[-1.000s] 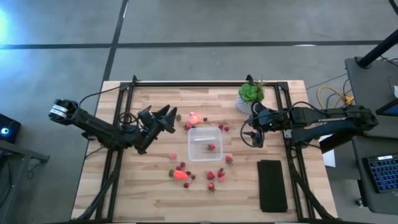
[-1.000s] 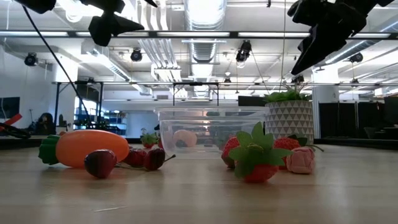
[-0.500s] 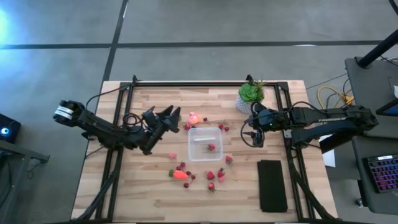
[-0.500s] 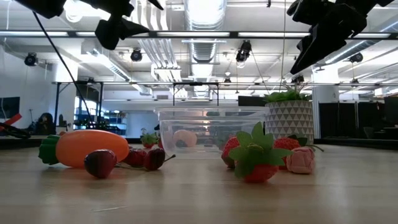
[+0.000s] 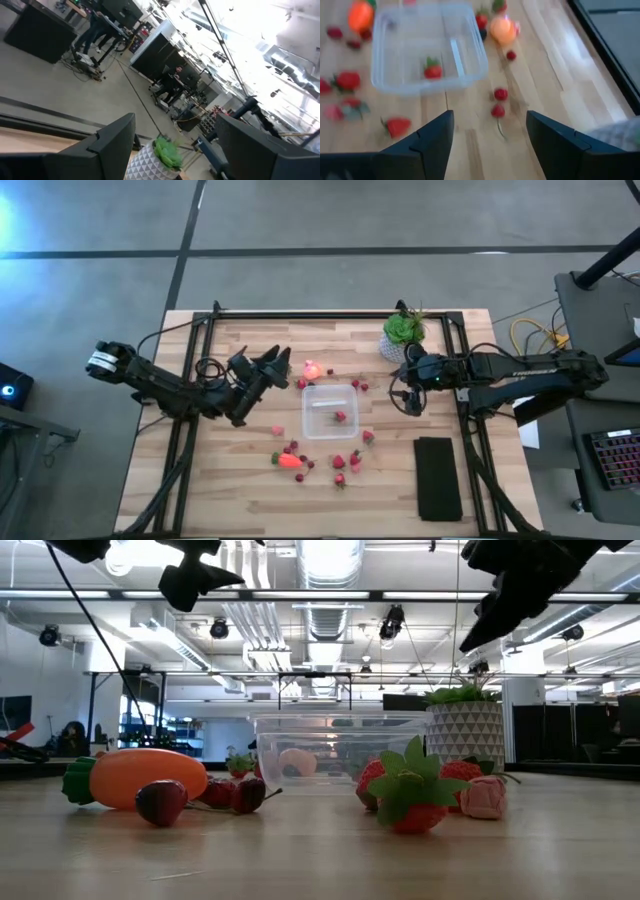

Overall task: Pick and placing Produce into tupperware
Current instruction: Put the red cherry into the transparent container

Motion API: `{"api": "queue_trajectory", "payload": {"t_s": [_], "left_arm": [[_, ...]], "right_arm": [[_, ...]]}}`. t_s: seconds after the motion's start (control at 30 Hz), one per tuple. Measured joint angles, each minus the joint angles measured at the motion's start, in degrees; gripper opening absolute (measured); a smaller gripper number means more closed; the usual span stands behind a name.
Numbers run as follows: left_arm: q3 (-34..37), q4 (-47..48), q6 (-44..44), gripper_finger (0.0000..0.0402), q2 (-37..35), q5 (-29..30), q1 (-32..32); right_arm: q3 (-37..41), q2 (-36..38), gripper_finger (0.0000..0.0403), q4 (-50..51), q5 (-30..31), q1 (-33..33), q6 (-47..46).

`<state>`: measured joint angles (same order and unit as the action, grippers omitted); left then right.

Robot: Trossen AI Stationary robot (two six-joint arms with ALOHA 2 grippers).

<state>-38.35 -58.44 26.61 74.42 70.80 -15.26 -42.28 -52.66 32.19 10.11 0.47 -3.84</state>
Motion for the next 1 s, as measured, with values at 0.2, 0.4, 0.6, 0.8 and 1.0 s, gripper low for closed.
{"api": "queue_trajectory", "payload": {"t_s": [0.2, 0.4, 0.6, 0.8, 1.0], "left_arm": [[0.39, 0.35, 0.0, 0.0262, -0.36, -0.02, 1.44], [0.4, 0.39, -0.02, 0.0262, -0.26, -0.13, 1.68], [0.46, 0.53, -0.04, 0.0262, -0.62, -0.31, 1.66], [2.38, 5.26, -1.75, 0.0262, -5.07, -13.86, 1.57], [2.6, 36.21, 6.83, 0.0262, -16.58, -20.1, 1.75]], "right_arm": [[-1.46, -3.5, 0.024, -6.89, -3.04, -0.39, -7.07], [-7.73, -14.67, 0.024, -11.08, -2.29, -1.07, -6.87], [-18.88, -28.55, 0.0234, -10.44, 2.84, -4.26, -7.31], [-31.89, -42.05, 0.0232, 7.66, -6.55, -11.37, -13.08], [-32.98, -46.91, 0.023, 19.21, -11.74, -15.08, -5.53]]}}
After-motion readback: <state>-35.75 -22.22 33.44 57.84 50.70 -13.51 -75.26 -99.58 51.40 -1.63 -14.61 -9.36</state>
